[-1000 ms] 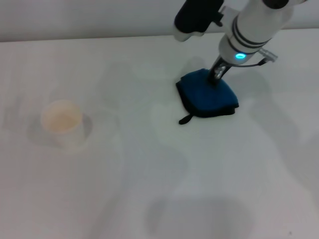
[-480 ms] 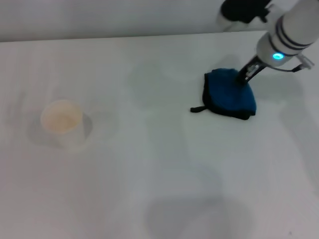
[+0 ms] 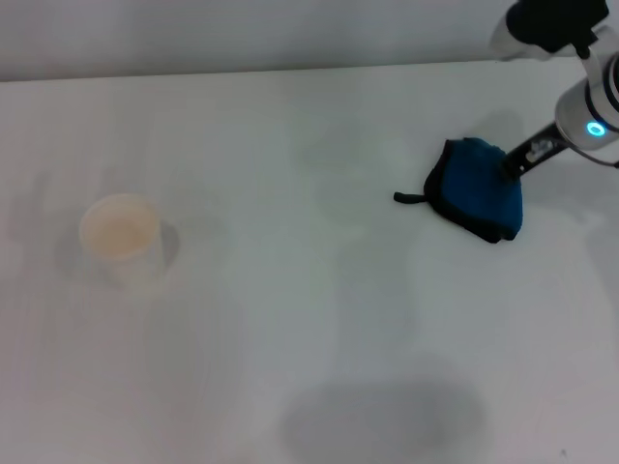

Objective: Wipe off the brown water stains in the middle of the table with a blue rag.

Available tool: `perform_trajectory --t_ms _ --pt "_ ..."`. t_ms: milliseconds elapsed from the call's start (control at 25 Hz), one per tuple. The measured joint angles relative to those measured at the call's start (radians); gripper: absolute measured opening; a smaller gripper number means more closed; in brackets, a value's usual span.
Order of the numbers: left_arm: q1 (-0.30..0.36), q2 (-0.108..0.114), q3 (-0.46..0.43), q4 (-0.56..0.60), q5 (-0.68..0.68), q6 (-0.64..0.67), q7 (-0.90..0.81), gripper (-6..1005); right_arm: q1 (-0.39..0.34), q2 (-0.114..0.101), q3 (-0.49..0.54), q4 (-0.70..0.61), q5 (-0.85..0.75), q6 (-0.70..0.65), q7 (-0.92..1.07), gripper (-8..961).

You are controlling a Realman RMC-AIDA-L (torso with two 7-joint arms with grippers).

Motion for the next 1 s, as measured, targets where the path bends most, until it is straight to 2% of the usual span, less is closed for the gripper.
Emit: perform_trajectory --t_ms 200,400,520,720,840,1000 --pt "0.0 0.002 -0.001 0.002 0.0 0.002 0.001 861 -0.025 0.005 0.037 0.003 0.017 -0.015 -0.009 84" --pt "-0.002 0.003 -0.004 0.003 0.0 0.005 0.002 862 -0.042 0.003 0.05 0.011 0.121 -0.024 -0.075 84" --pt "-0.002 0.003 -0.005 0.003 0.0 0.006 0.002 862 -0.049 0.003 0.098 0.014 0.137 -0.032 -0.092 85" --pt "0.002 0.003 -0.006 0.004 -0.004 0.006 0.001 862 -0.053 0.003 0.156 0.014 0.138 -0.027 -0.103 154" --pt "0.003 0.003 -0.006 0.006 -0.005 0.006 0.001 862 -0.059 0.003 0.158 0.008 0.139 -0.027 -0.103 333" --pt "0.002 0.004 -0.006 0.003 -0.006 0.008 0.001 862 -0.069 0.003 0.16 -0.003 0.14 -0.031 -0.103 396"
